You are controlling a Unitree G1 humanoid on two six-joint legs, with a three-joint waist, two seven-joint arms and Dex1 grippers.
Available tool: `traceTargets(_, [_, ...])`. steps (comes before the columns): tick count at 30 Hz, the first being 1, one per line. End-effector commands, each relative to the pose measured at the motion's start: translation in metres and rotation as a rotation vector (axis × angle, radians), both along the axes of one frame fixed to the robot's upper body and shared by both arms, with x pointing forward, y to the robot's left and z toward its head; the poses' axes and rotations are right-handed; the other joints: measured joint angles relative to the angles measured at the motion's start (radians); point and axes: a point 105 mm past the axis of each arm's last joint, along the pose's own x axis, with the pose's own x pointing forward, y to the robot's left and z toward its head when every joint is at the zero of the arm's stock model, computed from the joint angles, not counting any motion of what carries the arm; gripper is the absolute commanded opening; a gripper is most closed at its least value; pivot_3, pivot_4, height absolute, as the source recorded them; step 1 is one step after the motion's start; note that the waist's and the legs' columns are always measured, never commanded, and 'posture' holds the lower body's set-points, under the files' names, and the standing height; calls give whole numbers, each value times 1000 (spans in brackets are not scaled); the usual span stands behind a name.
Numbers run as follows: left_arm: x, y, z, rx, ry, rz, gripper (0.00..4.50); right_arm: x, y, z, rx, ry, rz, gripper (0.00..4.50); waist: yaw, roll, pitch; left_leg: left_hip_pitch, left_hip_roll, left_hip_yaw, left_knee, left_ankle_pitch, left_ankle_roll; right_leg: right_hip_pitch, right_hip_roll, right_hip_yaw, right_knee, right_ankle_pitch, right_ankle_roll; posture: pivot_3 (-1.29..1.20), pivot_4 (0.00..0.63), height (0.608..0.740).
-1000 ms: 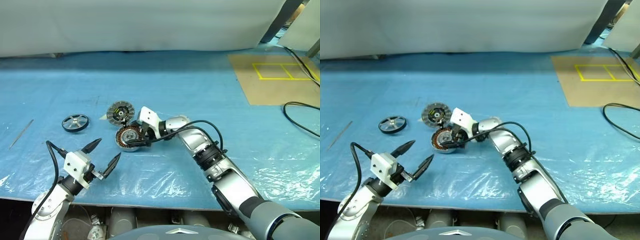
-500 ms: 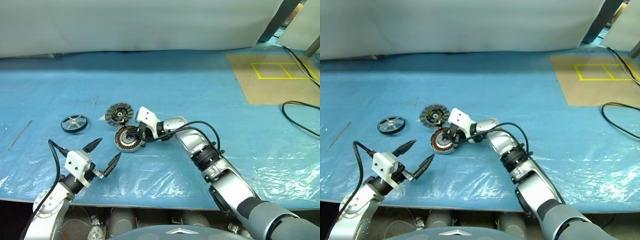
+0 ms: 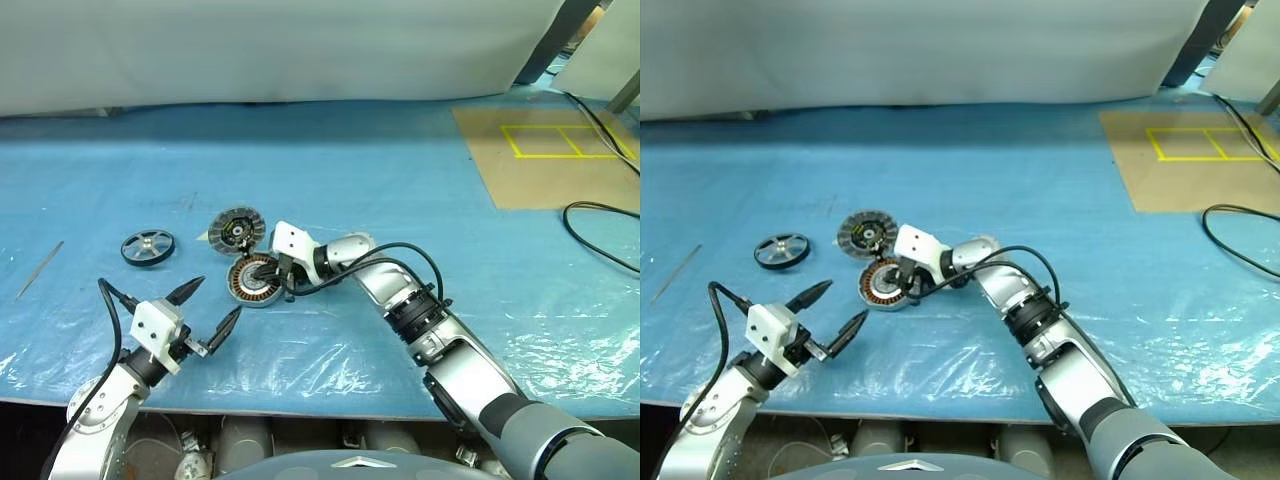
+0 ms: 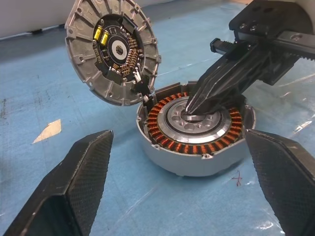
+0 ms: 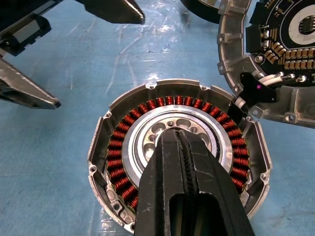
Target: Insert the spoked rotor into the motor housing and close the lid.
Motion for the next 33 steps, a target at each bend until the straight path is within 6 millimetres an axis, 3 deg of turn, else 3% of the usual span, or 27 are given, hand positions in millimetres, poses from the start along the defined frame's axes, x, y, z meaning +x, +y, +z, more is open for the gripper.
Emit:
traceTargets(1, [0,0,6,16,-31,-10,4500,-8,11,-2,-24,-33,47,15,-1,0,0,0,0,0,0,0,0,0,0,0,0,0,0,0,150,740])
traceTargets(10, [1,-1,5,18,-29,-9,4500,6,30,9,40,-80,-9,15,-6,0,0,1,0,0,0,0,0,0,0,0,1,0,-1,0,150,740])
traceTargets(15, [1,0,3,20,-26,-4,4500,-3,32,9,43,-15,59,15,0,0,0,0,0,0,0,0,0,-1,0,0,1,0,-1,0,150,740])
traceTargets(25, [1,0,3,25,-26,-7,4500,-12,15,-15,-87,7,122,15,1,0,0,0,0,0,0,0,0,0,0,0,1,0,-1,0,150,740])
traceTargets(33, [5,0,5,32,-28,-9,4500,-6,25,9,41,37,78,15,1,0,0,0,0,0,0,0,0,0,0,0,1,0,-1,0,150,740])
